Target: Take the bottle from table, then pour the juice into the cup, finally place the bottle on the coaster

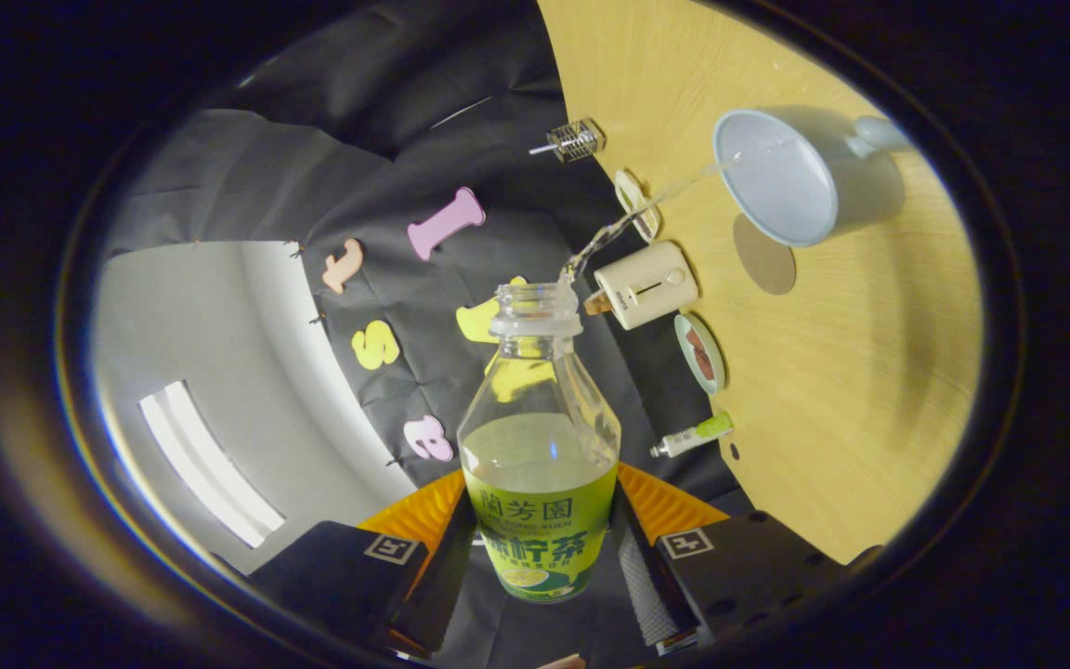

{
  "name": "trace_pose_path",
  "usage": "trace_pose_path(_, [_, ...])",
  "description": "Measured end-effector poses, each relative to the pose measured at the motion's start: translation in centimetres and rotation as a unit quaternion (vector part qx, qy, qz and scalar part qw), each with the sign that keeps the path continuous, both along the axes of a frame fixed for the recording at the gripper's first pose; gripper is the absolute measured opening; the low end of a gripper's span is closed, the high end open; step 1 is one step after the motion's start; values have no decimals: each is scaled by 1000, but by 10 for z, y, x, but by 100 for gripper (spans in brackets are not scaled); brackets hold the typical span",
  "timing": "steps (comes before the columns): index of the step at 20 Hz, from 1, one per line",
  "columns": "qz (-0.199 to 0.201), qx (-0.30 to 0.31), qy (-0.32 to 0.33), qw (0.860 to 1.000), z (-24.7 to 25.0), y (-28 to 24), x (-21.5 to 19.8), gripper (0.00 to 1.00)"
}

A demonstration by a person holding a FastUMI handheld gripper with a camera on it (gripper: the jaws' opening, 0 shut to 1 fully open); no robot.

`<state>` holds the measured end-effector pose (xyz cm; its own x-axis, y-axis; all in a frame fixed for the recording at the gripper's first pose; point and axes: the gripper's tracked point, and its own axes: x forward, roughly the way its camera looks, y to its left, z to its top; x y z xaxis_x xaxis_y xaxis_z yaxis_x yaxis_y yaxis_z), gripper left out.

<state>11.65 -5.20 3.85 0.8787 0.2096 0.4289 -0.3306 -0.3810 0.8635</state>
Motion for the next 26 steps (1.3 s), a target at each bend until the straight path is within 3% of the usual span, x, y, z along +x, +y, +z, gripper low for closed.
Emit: trace_pose_path(26, [57, 82, 41, 994, 36, -10, -3, 79])
